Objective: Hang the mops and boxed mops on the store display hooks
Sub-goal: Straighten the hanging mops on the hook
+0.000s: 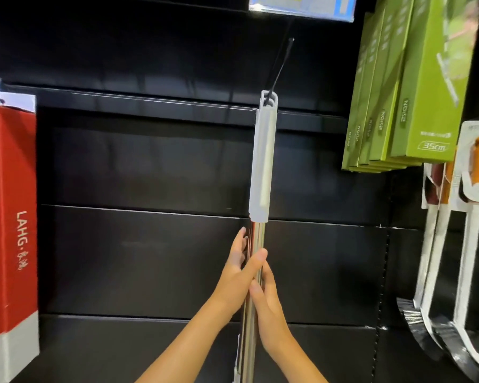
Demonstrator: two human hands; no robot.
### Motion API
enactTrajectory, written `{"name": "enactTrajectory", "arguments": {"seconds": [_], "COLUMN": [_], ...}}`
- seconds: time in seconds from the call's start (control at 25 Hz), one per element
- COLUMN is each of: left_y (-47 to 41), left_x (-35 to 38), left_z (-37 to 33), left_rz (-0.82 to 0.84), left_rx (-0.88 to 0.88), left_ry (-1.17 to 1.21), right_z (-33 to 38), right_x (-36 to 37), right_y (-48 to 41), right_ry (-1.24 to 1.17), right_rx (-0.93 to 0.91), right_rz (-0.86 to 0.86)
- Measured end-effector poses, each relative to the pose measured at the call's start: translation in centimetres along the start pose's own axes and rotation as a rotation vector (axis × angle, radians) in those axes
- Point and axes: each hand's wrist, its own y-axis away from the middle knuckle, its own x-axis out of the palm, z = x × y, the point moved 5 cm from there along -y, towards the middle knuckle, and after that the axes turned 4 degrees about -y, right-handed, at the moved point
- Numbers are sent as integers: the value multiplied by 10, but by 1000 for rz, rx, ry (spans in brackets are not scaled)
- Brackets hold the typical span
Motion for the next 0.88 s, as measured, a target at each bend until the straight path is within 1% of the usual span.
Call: {"name": "enactTrajectory", "arguments": {"seconds": [0.16,0.32,0.56,0.8,0.88], "left_y": [-16,-29,-40,-40,-34], "left_x": [-4,-8,-6,-2,-1], "left_z": [6,12,17,17,15], "left_rz": [-8,-9,-4,-16,-24], "left_rx": [-14,-26,-54,-115,-141], "left_ry": [-40,-7,-6,-45,-43], "right_z": [-3,-12,-17,-11,-7], "right_x": [1,-1,0,5,6], "right_y": [-15,-26,-35,-31,-25], "right_ry": [-15,-8,3,-25,-39], "right_rx": [20,11,55,58,106], "right_rz": [-22,-38,-67,-7,-4]}}
